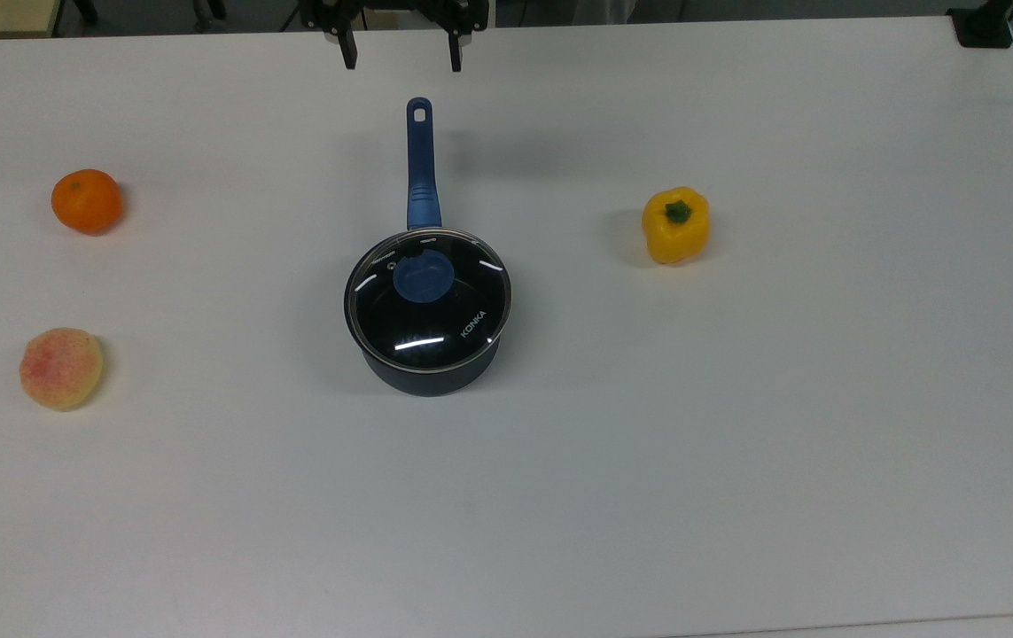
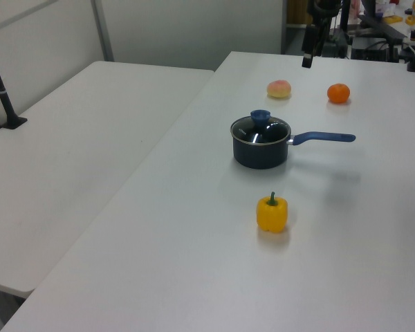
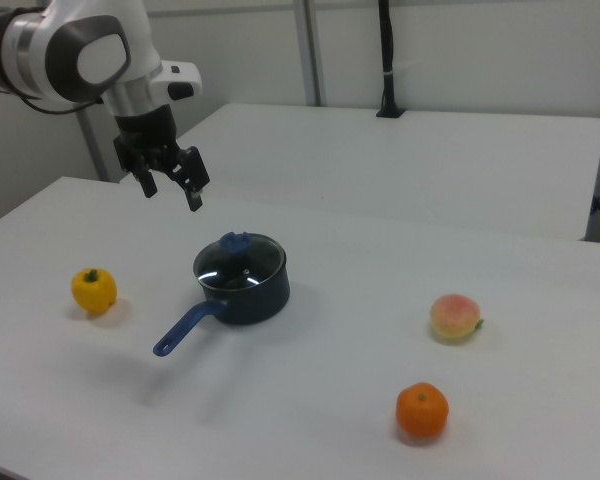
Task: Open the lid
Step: 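Move the open gripper over the saucepan and lower toward the blue knob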
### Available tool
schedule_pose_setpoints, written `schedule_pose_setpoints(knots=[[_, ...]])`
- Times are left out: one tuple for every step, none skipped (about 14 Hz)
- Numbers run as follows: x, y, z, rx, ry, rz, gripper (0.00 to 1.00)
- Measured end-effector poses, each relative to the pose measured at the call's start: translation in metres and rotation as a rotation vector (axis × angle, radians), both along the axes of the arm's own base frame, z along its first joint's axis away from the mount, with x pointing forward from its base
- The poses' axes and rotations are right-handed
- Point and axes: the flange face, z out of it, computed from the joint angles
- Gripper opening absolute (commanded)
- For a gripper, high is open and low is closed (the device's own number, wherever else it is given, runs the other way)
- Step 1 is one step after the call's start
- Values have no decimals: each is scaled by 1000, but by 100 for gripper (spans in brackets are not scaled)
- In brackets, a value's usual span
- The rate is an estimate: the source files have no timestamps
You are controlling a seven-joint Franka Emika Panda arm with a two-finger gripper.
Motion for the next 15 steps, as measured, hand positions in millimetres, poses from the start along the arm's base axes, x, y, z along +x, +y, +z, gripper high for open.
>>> schedule_pose_setpoints(knots=[[4, 3, -6, -2, 9, 4, 100], [10, 7, -12, -3, 17, 11, 100], [14, 14, -19, -5, 28, 20, 100], [17, 18, -25, -6, 37, 27, 100], [20, 21, -32, -8, 47, 32, 100], [25, 24, -38, -10, 54, 34, 100], [28, 24, -39, -10, 54, 34, 100], [32, 24, -40, -11, 53, 34, 100], [34, 25, -41, -11, 54, 34, 100], [37, 25, -43, -12, 52, 37, 100], [41, 26, -47, -13, 42, 48, 100], [44, 28, -50, -13, 31, 56, 100], [48, 28, -53, -14, 17, 66, 100], [52, 29, -57, -16, 4, 77, 100], [59, 30, -65, -18, -12, 92, 100]])
